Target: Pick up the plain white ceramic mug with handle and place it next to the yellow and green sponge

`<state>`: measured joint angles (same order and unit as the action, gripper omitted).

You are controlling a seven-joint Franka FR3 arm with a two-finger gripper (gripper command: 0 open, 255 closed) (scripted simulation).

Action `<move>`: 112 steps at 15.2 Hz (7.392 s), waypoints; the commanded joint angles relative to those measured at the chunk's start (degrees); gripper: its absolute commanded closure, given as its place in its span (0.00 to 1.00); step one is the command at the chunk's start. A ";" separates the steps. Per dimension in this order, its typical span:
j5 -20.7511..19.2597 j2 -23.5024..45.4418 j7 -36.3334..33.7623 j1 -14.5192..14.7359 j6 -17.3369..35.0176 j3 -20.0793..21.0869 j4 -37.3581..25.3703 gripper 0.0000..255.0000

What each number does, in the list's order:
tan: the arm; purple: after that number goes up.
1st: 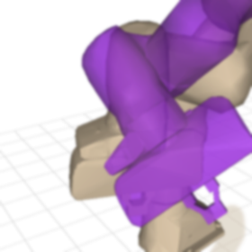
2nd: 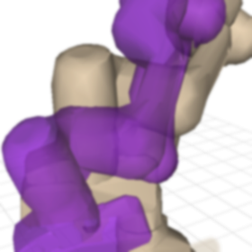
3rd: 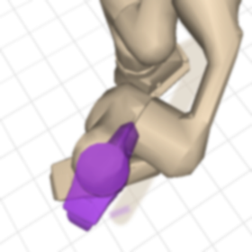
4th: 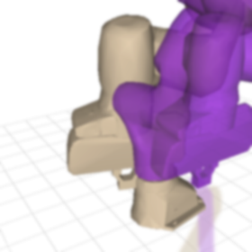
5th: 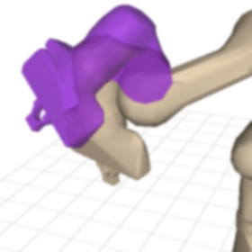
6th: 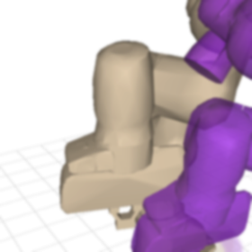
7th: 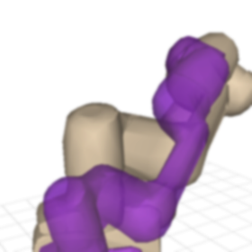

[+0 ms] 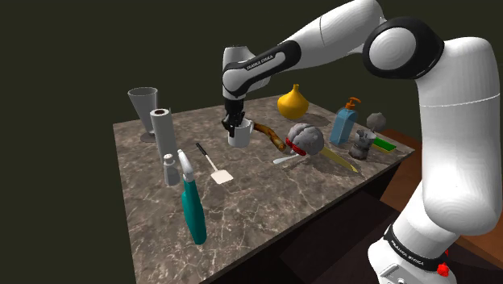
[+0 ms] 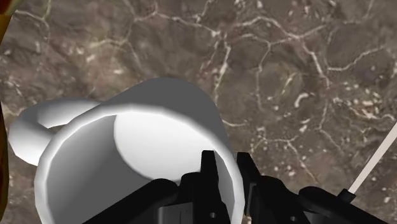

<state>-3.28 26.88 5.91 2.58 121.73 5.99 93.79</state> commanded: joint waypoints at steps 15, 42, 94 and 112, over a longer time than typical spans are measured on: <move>0.32 -2.22 0.21 -0.06 -5.15 0.16 -2.94 1.00; 1.21 -6.80 2.84 -1.57 -22.03 -0.20 -15.30 1.00; 11.56 3.73 61.58 -41.39 -25.44 -20.27 -27.98 1.00; 11.94 4.04 62.39 -40.42 -11.75 -19.99 -14.50 1.00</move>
<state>8.62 30.86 68.25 -37.90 109.11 -14.02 78.54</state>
